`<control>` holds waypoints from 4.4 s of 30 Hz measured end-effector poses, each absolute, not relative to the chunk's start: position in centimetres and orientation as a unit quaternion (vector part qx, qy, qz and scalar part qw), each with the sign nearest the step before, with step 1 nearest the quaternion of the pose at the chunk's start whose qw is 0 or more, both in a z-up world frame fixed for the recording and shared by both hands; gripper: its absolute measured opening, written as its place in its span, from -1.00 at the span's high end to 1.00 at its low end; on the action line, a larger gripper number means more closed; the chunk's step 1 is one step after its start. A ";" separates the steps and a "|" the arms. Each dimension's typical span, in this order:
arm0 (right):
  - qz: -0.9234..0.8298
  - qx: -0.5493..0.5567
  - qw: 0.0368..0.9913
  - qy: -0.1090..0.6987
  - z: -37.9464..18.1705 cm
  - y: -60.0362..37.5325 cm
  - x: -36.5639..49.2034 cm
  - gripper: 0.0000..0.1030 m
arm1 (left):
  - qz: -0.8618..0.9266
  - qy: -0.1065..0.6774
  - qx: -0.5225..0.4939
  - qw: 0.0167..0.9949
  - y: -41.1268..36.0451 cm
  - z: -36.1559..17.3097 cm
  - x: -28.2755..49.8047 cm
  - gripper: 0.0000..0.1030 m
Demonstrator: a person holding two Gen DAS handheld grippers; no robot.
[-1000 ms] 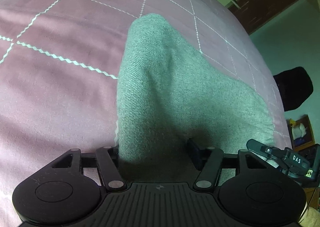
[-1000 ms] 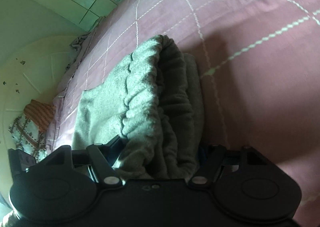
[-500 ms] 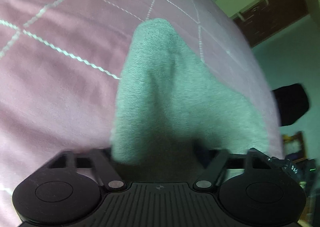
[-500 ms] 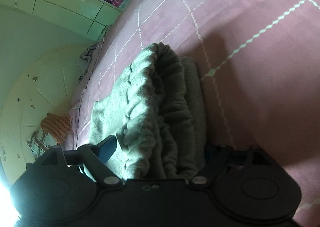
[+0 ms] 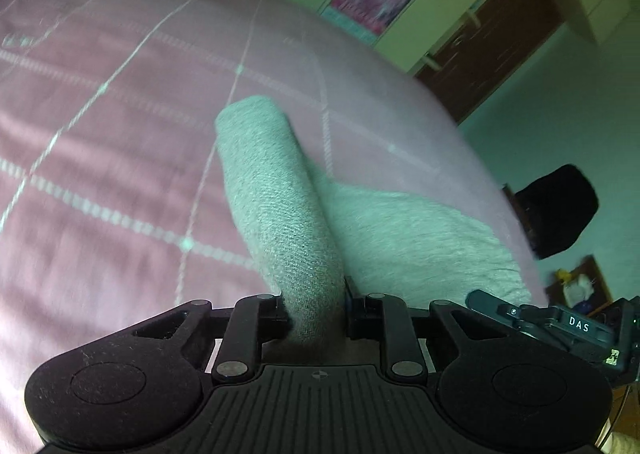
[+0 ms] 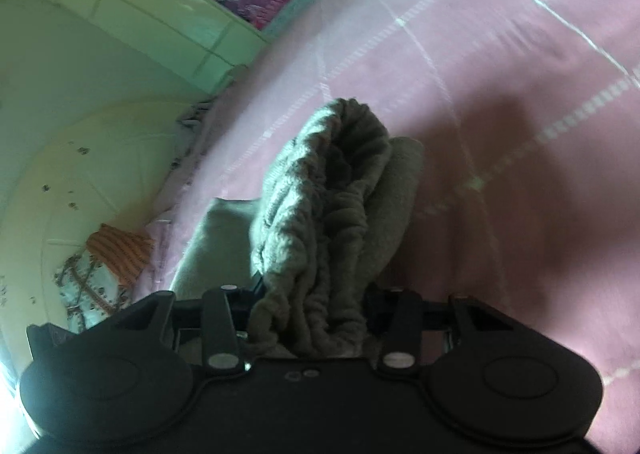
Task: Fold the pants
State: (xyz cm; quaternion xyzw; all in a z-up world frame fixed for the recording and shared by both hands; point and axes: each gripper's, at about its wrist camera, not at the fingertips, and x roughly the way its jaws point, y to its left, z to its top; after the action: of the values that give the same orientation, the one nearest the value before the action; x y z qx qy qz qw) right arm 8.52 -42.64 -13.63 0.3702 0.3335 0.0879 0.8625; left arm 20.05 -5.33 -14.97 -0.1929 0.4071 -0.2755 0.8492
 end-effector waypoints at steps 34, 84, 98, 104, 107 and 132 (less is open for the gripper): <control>0.066 0.331 0.882 0.329 -13.1 -46.3 26.6 0.12 | -0.181 0.400 -0.076 0.895 -12.1 -15.2 38.0 0.54; -0.051 0.130 0.925 0.352 -9.8 -37.5 17.2 -0.56 | -0.170 0.403 -0.025 0.899 -15.1 -12.1 26.6 -1.00; -0.091 0.087 0.908 0.399 -8.0 -34.2 12.5 -0.77 | -0.041 0.395 0.071 0.915 -14.6 -8.7 19.8 -1.00; -0.089 0.075 0.907 0.404 -6.6 -32.7 7.9 -0.77 | -0.027 0.350 0.127 0.928 -14.2 -6.2 14.8 -1.00; -0.085 0.068 0.908 0.404 -5.8 -31.8 5.6 -0.77 | -0.034 0.332 0.142 0.932 -14.1 -4.4 11.6 -1.00; -0.101 0.041 0.971 0.212 1.7 -28.1 -13.2 -0.81 | -0.087 0.292 0.039 0.952 -9.7 1.1 -3.9 -1.00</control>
State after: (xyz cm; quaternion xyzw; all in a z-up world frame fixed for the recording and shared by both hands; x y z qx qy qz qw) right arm -13.20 -28.09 1.73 0.0414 0.2122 -0.1011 0.9711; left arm -3.89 -9.68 1.06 0.0391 0.2922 -0.0868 0.9516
